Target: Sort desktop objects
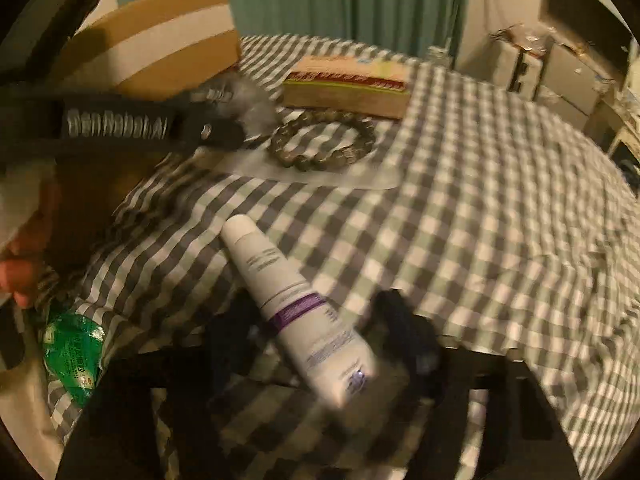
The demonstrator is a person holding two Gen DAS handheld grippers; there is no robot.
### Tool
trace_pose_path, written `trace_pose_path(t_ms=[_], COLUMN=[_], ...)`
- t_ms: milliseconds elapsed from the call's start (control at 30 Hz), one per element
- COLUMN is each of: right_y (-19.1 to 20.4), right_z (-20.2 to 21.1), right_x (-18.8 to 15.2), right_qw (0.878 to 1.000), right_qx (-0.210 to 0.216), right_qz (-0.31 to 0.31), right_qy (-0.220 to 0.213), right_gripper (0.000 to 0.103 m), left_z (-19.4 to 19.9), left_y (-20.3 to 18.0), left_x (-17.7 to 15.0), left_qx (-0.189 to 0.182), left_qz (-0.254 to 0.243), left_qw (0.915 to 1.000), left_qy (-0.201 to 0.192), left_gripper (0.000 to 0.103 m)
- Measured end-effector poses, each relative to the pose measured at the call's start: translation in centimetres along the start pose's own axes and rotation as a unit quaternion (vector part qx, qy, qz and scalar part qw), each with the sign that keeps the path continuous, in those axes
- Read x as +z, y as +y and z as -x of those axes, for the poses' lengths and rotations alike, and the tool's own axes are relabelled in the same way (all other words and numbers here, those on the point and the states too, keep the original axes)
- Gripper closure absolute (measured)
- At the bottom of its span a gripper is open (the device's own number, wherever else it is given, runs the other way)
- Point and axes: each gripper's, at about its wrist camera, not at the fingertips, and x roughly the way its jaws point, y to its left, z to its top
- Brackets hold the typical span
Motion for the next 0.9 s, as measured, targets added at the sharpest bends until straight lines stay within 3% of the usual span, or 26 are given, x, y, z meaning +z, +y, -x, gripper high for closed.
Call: trace_pose_path(t_ms=[33,100,233,433,733,900], right_y=[-0.9,-2.4,-4.7,-5.5,-2.1,-0.5], right_z=[0.6,1.6,3.3,7.6,11.5,13.5], right_x=[-0.1,-0.7,-2.0,-3.2,-5.1,-5.1], right_qw=[1.0,0.998,0.993,0.985,0.983,0.983], right_qx=[-0.002,-0.002,-0.002,0.008,0.011,0.009], right_qz=[-0.022,-0.061,-0.118,-0.17,-0.176,-0.168], right_qy=[-0.001,-0.007,-0.004,-0.042,-0.05,-0.072], right_gripper=[0.085,0.091,0.091,0.091,0.093,0.095], left_z=[0.2,0.2,1.5,5.3,10.0,12.8], left_y=[-0.1,-0.5,-0.8,-0.8,-1.4,-1.0], left_x=[-0.2,-0.2,-1.3,-2.7,-5.8,-6.4], left_qx=[-0.001,-0.008,-0.026,-0.066,-0.091,-0.105], left_qz=[-0.007,-0.012,-0.017,0.01,0.018,0.02], left_qw=[1.0,0.9999,0.9995,0.9973,0.9954,0.993], left_qy=[-0.005,-0.005,-0.01,-0.03,-0.027,-0.05], left_gripper=[0.092,0.094,0.094,0.094,0.094,0.094])
